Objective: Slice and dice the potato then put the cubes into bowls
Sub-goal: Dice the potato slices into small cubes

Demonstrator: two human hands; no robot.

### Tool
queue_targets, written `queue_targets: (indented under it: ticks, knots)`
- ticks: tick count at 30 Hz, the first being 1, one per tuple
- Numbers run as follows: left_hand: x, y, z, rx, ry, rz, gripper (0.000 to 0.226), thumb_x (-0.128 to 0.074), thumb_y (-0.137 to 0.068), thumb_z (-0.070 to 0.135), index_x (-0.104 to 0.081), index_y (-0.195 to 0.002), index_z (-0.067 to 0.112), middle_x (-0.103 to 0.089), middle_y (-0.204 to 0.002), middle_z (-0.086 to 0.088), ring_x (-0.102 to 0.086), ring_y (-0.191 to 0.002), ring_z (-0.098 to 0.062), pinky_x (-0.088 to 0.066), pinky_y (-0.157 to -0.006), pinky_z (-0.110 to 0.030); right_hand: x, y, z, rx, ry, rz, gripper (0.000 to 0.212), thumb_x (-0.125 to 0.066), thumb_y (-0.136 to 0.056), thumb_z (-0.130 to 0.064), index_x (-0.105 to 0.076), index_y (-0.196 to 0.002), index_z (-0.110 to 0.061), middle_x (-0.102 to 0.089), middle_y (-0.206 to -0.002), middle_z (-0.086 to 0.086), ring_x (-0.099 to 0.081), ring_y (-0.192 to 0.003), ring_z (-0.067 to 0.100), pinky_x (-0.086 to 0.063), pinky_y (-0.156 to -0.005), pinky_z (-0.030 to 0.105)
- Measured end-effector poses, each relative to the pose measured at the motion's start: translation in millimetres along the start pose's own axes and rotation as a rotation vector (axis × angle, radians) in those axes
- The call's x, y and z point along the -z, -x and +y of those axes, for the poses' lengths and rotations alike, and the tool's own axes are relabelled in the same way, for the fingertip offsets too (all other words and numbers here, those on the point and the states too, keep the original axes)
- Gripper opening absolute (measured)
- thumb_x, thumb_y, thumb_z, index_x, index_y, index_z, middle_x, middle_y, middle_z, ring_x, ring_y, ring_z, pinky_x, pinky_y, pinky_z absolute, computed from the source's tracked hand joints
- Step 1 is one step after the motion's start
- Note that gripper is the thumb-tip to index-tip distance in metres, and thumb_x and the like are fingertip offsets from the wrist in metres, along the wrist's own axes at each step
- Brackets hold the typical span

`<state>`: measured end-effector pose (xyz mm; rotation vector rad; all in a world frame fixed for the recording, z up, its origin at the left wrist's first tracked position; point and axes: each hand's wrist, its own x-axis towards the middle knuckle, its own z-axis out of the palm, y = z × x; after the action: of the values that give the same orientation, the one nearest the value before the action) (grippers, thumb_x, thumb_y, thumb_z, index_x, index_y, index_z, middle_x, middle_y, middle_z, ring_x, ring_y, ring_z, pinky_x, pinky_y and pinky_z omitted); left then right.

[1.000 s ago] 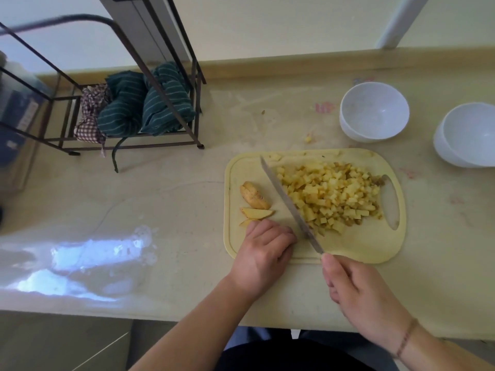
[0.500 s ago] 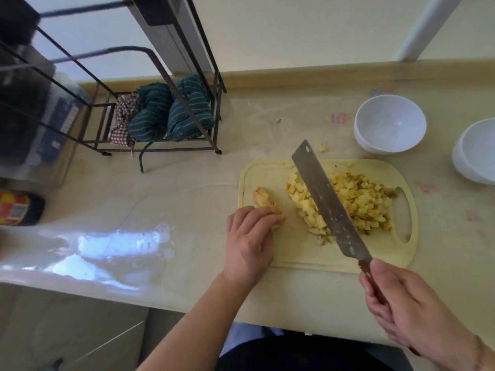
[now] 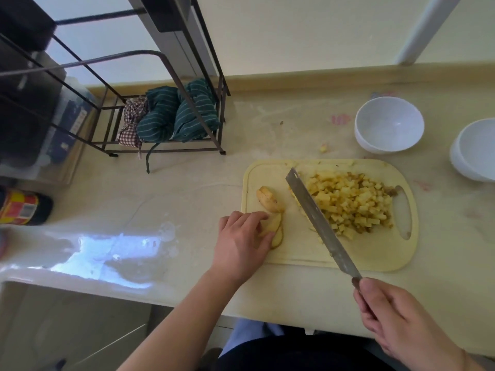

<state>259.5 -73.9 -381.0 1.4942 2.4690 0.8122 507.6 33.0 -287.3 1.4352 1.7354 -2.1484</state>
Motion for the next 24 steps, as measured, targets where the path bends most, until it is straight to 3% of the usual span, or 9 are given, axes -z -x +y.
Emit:
queue_targets:
  ticks: [3, 7, 10, 13, 19, 24]
  knots:
    - [-1, 13, 7, -0.038, 0.013, 0.078, 0.024, -0.064, -0.092, 0.036, -0.068, -0.104, 0.016, -0.063, -0.098, 0.003, -0.055, -0.088, -0.017, -0.04, -0.08, -0.033, -4, 2, 5, -0.007, -0.005, -0.015, 0.082, -0.051, -0.068, -0.074, -0.039, -0.074, 0.007, -0.026, -0.057, 0.01, -0.021, -0.041, 0.014, -0.02, -0.039, 0.016]
    - [-5, 24, 13, -0.208, -0.123, 0.134, 0.015, -0.072, -0.09, 0.031, -0.074, -0.093, 0.016, -0.068, -0.092, 0.003, -0.059, -0.082, -0.023, -0.041, -0.072, -0.037, -8, 7, 8, -0.037, 0.011, -0.017, 0.073, -0.048, -0.069, -0.07, -0.041, -0.071, 0.002, -0.03, -0.054, 0.009, -0.023, -0.04, 0.013, -0.019, -0.039, 0.016]
    - [-5, 30, 17, -0.192, -0.201, 0.175, 0.011, -0.075, -0.088, 0.03, -0.076, -0.09, 0.019, -0.071, -0.087, 0.008, -0.061, -0.078, -0.023, -0.044, -0.067, -0.039, -13, 10, 9, -0.037, 0.044, -0.006, 0.065, -0.045, -0.072, -0.07, -0.042, -0.066, -0.005, -0.032, -0.051, 0.006, -0.025, -0.041, 0.014, -0.02, -0.039, 0.017]
    - [-7, 37, 26, -0.147, -0.173, 0.187, 0.01, -0.079, -0.084, 0.027, -0.076, -0.091, 0.021, -0.074, -0.089, 0.011, -0.062, -0.077, -0.022, -0.044, -0.065, -0.037, -18, 9, 16, -0.056, 0.02, 0.003, 0.066, -0.04, -0.089, -0.062, -0.041, -0.071, 0.002, -0.032, -0.052, 0.008, -0.025, -0.041, 0.015, -0.019, -0.04, 0.019]
    - [-17, 35, 36, -0.16, -0.073, 0.138, 0.006, -0.076, -0.086, 0.023, -0.076, -0.091, 0.021, -0.074, -0.093, 0.01, -0.061, -0.08, -0.02, -0.041, -0.067, -0.036, -29, 8, 23, -0.12, -0.051, 0.014, 0.052, -0.038, -0.096, -0.043, -0.04, -0.072, 0.003, -0.027, -0.055, 0.012, -0.02, -0.038, 0.013, -0.017, -0.038, 0.014]
    - [-28, 26, 33, -0.241, -0.03, 0.129, 0.007, -0.074, -0.091, 0.022, -0.079, -0.093, 0.018, -0.073, -0.095, 0.007, -0.059, -0.082, -0.022, -0.042, -0.069, -0.036, -33, 4, 29, -0.067, 0.07, 0.053, 0.063, -0.032, -0.088, -0.065, -0.044, -0.068, -0.006, -0.034, -0.05, 0.002, -0.027, -0.038, 0.012, -0.023, -0.036, 0.017]
